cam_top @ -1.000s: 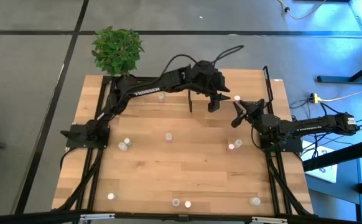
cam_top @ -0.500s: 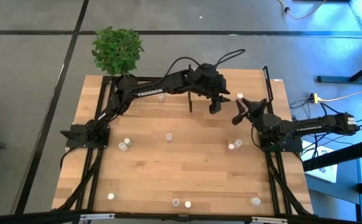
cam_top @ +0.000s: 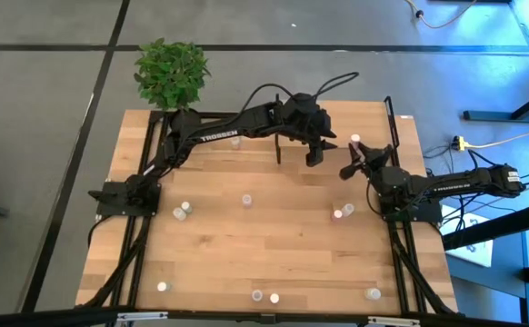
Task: Pick and place medicine bottles onto shelf by color
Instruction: Put the top left pink pill bottle on the shelf
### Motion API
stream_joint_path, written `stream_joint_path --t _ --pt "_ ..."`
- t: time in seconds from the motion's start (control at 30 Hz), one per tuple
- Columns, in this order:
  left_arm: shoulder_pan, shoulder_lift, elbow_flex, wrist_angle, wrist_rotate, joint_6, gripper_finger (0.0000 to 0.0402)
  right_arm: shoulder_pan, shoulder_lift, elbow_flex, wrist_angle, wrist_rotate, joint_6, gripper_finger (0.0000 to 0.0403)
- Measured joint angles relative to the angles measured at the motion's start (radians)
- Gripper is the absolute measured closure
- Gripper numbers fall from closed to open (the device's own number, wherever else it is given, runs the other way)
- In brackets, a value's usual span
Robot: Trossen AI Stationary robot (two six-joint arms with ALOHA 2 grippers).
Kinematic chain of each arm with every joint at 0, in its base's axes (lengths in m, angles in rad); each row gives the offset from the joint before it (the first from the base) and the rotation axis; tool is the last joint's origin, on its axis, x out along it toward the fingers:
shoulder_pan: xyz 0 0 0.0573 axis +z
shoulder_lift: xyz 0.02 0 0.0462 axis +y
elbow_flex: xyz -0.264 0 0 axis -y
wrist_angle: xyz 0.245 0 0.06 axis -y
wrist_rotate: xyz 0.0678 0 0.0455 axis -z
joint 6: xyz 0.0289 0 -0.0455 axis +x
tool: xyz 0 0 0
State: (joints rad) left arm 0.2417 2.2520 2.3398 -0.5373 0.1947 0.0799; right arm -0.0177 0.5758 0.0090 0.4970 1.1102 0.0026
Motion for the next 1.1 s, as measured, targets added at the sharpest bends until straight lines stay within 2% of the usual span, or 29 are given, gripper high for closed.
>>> stream_joint_path --t 0.33,0.6,1.1 --pt "-0.001 0.000 0.000 0.000 0.000 0.000 0.0250 -0.028 -0.003 0.006 -0.116 0.028 0.162 0.0292" --pt "-0.003 0.000 0.000 0.000 0.001 0.000 0.0250 -0.037 -0.001 0.003 -0.088 0.023 0.097 0.0292" --pt "-0.003 0.000 0.000 0.000 0.001 0.000 0.0250 -0.037 -0.001 0.001 -0.088 0.023 0.102 0.0292"
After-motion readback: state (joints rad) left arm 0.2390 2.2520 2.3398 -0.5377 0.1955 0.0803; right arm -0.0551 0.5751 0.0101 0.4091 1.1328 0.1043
